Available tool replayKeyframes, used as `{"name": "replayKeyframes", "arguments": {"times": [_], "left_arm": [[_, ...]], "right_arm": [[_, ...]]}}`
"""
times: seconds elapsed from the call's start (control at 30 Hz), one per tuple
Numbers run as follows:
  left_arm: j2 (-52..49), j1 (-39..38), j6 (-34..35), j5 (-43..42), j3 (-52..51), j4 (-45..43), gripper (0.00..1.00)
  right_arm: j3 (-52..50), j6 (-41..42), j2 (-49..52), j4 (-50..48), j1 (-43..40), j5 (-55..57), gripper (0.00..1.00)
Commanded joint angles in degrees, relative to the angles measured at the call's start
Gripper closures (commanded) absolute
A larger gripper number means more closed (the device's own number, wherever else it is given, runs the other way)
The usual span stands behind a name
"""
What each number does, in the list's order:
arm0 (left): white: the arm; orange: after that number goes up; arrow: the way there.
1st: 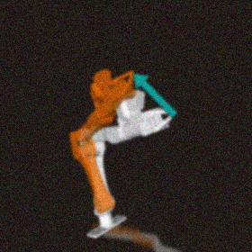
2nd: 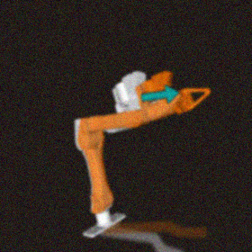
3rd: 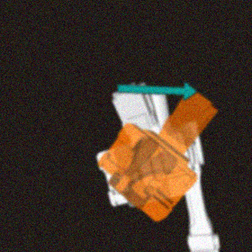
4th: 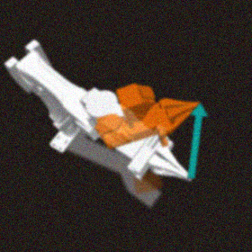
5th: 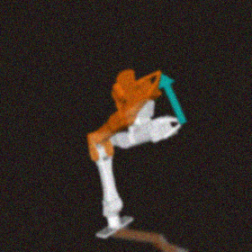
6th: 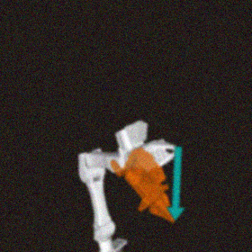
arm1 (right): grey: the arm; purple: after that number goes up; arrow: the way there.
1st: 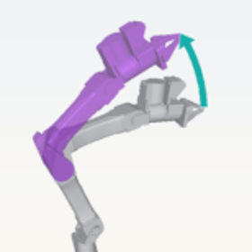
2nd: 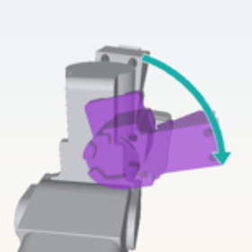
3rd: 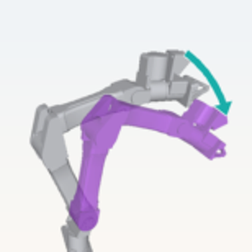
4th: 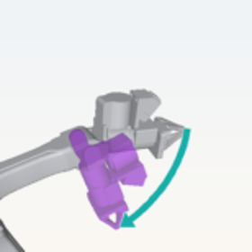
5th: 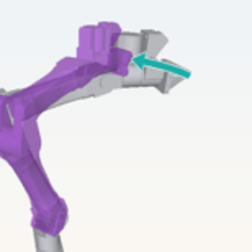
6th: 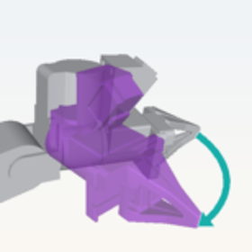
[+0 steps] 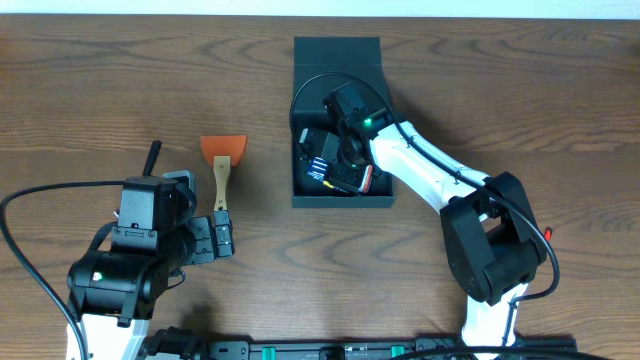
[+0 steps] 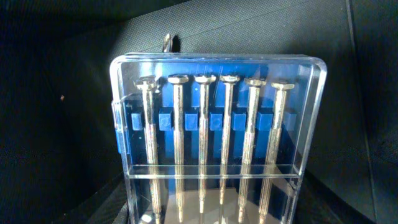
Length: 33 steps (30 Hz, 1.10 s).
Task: Pack container
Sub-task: 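Carry the screwdriver set into the box and release it, then move the right gripper to the red pliers and grasp them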
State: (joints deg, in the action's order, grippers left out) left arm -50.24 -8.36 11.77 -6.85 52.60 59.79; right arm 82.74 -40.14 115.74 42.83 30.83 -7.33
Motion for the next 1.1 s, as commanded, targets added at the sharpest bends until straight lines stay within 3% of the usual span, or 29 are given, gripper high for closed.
{"name": "replayKeyframes", "arguments": {"times": [0.0,0.07,0.1,0.27,0.4,0.57,0.67,0.87,1.07], "left_arm": [[0.2,0.2,-0.8,0.9,1.3,0.2,0.01],[0.1,0.2,-0.8,0.9,1.3,0.2,0.01],[0.1,0.2,-0.8,0.9,1.3,0.2,0.02],[0.1,0.2,-0.8,0.9,1.3,0.2,0.01],[0.1,0.2,-0.8,0.9,1.3,0.2,0.02],[0.1,0.2,-0.8,0.9,1.3,0.2,0.01],[0.1,0.2,-0.8,0.9,1.3,0.2,0.02],[0.1,0.2,-0.8,0.9,1.3,0.2,0.02],[0.1,0.2,-0.8,0.9,1.3,0.2,0.02]], "right_arm": [[2.2,2.2,-1.6,0.3,0.3,-1.0,0.51],[2.9,3.2,-2.5,0.3,0.2,-1.0,0.26],[3.1,3.8,-3.0,0.3,0.2,-1.0,0.21],[5.0,3.9,-6.1,1.9,-0.2,-1.0,0.09],[7.2,4.7,-8.7,3.5,-0.5,-1.0,0.07],[11.2,11.6,-14.1,4.5,-2.7,-0.3,0.02],[13.5,20.8,-17.9,4.9,-6.3,3.9,0.01],[17.4,56.0,-25.7,20.1,-21.9,22.5,0.01],[17.1,69.0,-31.6,35.8,-39.3,20.7,0.01]]}}
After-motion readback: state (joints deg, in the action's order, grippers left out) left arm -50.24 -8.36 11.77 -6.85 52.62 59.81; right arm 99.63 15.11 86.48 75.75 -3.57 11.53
